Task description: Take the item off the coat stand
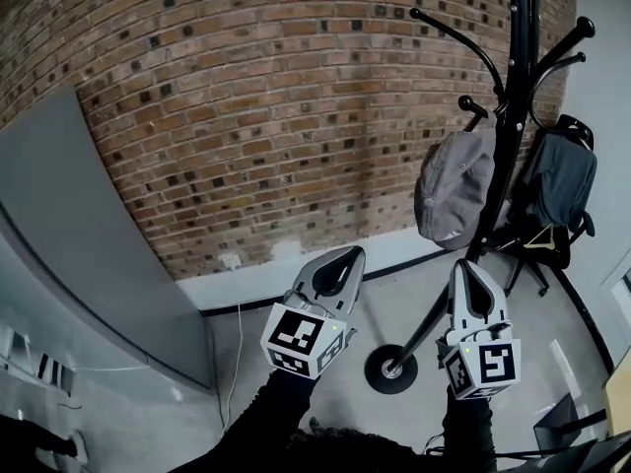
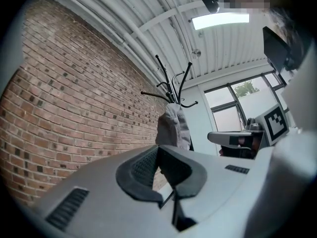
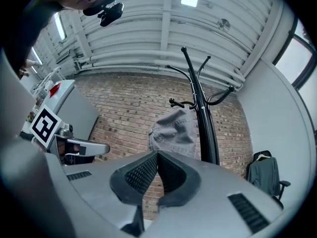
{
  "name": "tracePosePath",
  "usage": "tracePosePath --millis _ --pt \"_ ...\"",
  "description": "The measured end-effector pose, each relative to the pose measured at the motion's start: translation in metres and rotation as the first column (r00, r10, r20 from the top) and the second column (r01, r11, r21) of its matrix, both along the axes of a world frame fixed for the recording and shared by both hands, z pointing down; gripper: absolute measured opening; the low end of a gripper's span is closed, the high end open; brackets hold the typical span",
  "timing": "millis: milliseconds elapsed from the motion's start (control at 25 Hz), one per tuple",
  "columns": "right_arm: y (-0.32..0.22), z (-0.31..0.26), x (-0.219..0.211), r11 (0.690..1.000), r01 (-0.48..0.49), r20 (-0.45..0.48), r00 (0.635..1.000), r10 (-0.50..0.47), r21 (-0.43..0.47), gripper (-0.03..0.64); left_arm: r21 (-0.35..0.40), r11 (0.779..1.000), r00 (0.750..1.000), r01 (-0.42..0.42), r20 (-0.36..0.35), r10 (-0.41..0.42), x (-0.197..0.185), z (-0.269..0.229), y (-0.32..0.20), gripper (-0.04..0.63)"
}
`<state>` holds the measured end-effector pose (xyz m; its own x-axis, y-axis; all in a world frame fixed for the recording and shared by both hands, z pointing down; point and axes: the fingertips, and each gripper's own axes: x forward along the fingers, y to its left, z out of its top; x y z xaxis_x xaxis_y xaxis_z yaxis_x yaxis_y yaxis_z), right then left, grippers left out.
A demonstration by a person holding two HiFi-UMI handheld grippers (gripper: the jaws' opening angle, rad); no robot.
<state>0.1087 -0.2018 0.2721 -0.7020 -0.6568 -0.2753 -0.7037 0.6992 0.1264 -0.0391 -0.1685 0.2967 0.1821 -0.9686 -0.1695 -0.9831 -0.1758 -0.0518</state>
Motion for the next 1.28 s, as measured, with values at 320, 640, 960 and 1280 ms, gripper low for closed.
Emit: tracePosePath --millis 320,640,960,1280 --pt "-0.013 0.01 0.004 1.0 0.013 -0.057 0.998 -0.013 0.004 0.009 0.006 1.0 0.999 0.022 -0.031 -0.022 0.008 0.009 -0.011 0.008" --pt "-0.027 0.019 -0.005 0.998 -0.065 -0.083 0.994 0.065 -0.002 0.009 0.002 0.999 0.999 -0.035 -0.034 0.035 -0.009 0.018 -0.037 0.008" --pt "-0.027 0.009 -0.017 0.946 -0.324 -0.036 0.945 0.324 0.01 0.009 -0.009 0.965 0.965 -0.262 -0.006 0.262 -0.039 0.015 -0.073 0.008" --pt "-0.014 0.0 -0.052 0.896 -0.442 -0.026 0.896 0.443 0.024 0.011 -0.009 0.91 0.91 -0.415 -0.016 0.415 -0.059 0.015 -0.093 0.008"
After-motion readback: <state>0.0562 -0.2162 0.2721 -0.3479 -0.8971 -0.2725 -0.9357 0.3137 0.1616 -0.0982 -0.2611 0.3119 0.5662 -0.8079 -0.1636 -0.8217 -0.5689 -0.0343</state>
